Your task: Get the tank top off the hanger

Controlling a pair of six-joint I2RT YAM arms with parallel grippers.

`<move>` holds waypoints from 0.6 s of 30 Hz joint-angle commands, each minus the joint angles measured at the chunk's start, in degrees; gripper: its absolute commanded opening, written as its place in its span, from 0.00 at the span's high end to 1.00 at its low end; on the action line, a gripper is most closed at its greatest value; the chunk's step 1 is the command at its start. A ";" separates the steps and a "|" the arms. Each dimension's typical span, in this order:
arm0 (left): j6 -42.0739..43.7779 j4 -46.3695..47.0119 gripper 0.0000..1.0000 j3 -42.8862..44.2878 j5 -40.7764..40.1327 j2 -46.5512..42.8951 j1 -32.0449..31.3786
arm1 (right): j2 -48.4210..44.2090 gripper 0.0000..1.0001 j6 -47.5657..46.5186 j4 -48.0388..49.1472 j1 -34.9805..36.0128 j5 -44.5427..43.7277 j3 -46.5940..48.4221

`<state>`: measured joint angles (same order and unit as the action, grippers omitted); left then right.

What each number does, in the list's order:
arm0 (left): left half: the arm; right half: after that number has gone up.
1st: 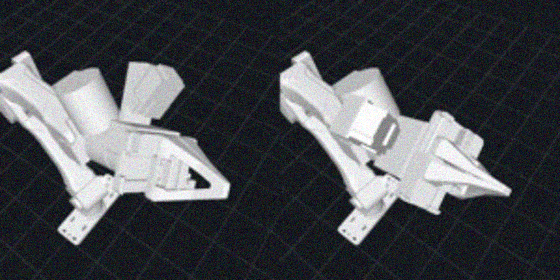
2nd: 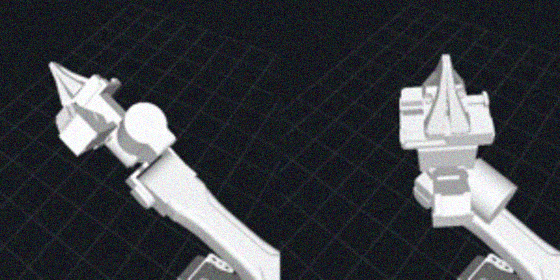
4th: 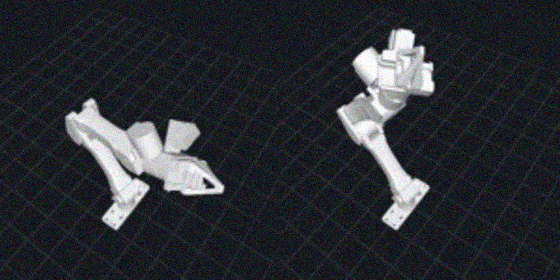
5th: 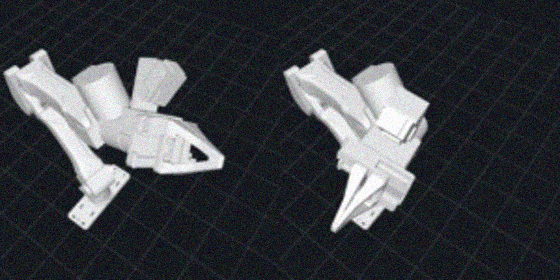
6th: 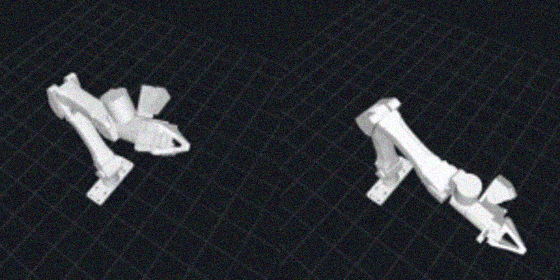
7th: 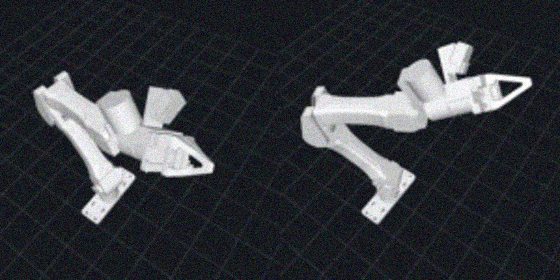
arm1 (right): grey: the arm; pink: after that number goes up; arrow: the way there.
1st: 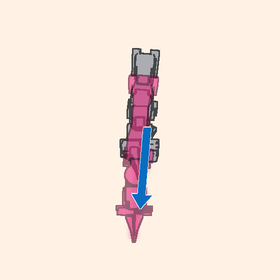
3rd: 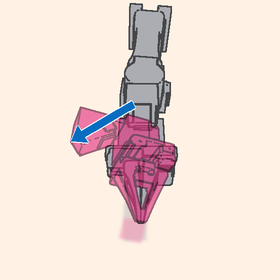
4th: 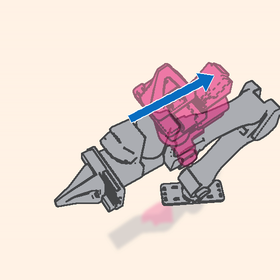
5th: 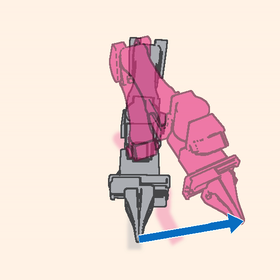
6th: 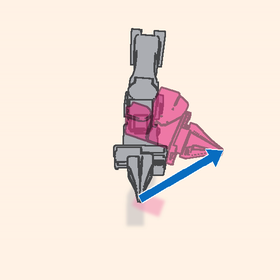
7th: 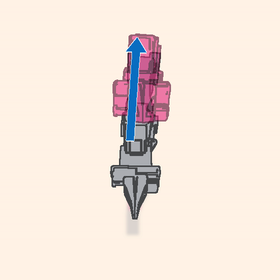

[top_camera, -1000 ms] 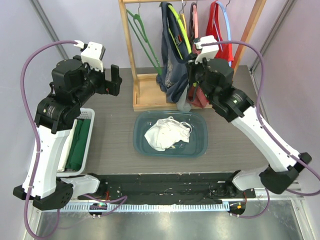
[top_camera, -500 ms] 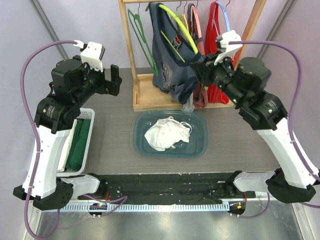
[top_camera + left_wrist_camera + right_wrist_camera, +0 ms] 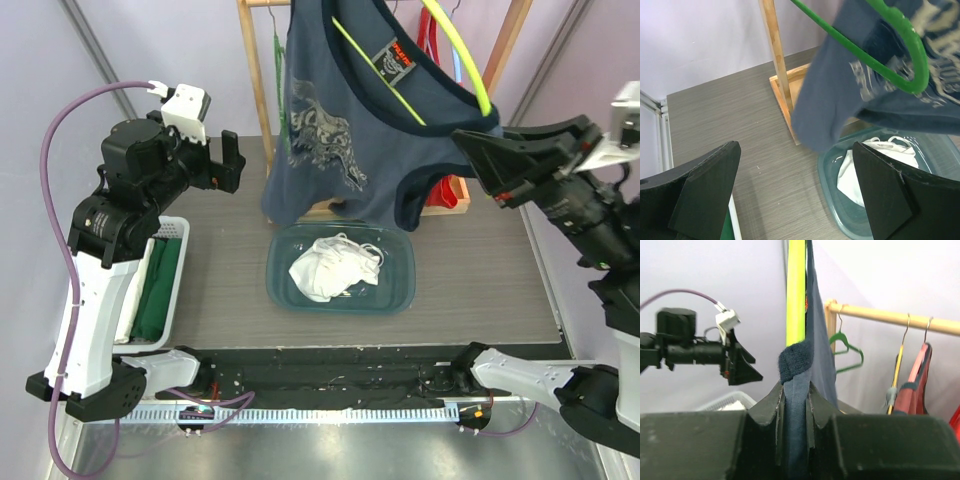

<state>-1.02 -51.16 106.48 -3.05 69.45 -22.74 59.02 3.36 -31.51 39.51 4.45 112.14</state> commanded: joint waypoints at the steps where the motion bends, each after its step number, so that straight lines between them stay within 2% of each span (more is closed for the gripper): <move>1: -0.04 1.85 0.00 0.84 1.12 -0.54 0.42 | -0.23 0.99 0.51 7.69 0.04 3.63 4.05; 8: 0.23 1.94 0.00 1.01 1.12 -0.28 0.42 | -0.58 0.99 0.69 8.21 0.04 6.88 7.47; 11: 0.05 1.85 0.00 1.36 1.20 -0.02 0.42 | -0.14 0.99 1.30 8.91 -0.04 8.56 12.13; 18: -0.30 1.85 0.00 1.80 1.82 0.42 0.77 | -1.02 0.99 0.78 11.65 -0.04 7.33 13.99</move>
<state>-1.06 -51.16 106.48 -2.35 69.82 -22.57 59.96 3.86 -30.33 39.51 12.16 122.98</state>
